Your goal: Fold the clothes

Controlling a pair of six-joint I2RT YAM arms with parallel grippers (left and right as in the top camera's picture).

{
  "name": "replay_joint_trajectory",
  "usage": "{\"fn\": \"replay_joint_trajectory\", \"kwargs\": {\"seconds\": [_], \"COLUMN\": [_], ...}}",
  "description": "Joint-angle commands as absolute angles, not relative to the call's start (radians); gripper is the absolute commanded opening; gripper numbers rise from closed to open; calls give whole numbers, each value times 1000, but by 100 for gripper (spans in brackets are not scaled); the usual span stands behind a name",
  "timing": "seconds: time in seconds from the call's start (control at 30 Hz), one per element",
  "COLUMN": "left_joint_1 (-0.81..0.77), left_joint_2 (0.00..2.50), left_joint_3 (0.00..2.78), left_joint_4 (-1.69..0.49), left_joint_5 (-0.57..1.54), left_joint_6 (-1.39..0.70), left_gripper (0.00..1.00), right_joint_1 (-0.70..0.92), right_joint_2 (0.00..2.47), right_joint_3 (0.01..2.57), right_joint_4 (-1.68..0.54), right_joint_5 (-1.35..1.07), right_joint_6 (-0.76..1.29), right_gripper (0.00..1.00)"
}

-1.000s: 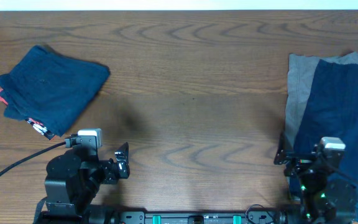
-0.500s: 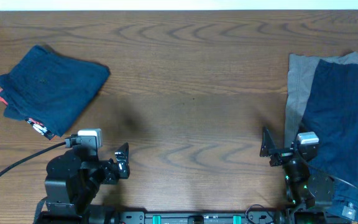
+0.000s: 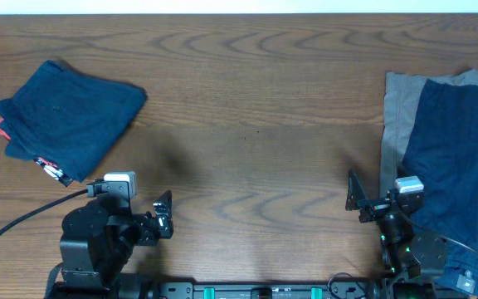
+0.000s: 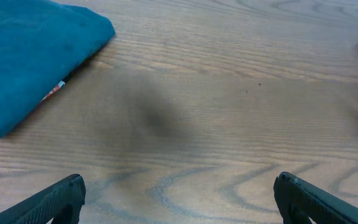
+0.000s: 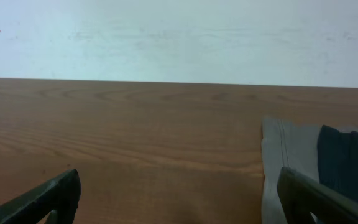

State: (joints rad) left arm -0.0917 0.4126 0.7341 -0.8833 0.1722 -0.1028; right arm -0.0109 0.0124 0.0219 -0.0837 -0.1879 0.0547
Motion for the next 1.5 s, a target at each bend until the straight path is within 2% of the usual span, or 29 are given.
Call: {"fn": "replay_joint_trajectory", "kwargs": {"seconds": [0.0, 0.7, 1.0, 1.27, 1.47], "left_joint_1": [-91, -147, -147, -147, -147], "left_joint_2": [410, 397, 295, 169, 104], "left_joint_3": [734, 734, 703, 475, 241], "left_joint_4": [-882, -887, -892, -611, -238], "left_joint_5": [160, 160, 97, 59, 123], "left_joint_6": [-90, -90, -78, -60, -60], "left_gripper": [98, 98, 98, 98, 98], "right_joint_1": [-1, -1, -1, -1, -1], "right_joint_2": [6, 6, 6, 6, 6], "right_joint_3": [17, 17, 17, 17, 17], "right_joint_4": [-80, -80, -80, -80, -80], "right_joint_5": [-199, -199, -199, -199, -199], "right_joint_6": [36, 36, 36, 36, 36], "right_gripper": [99, 99, 99, 99, 99]}}
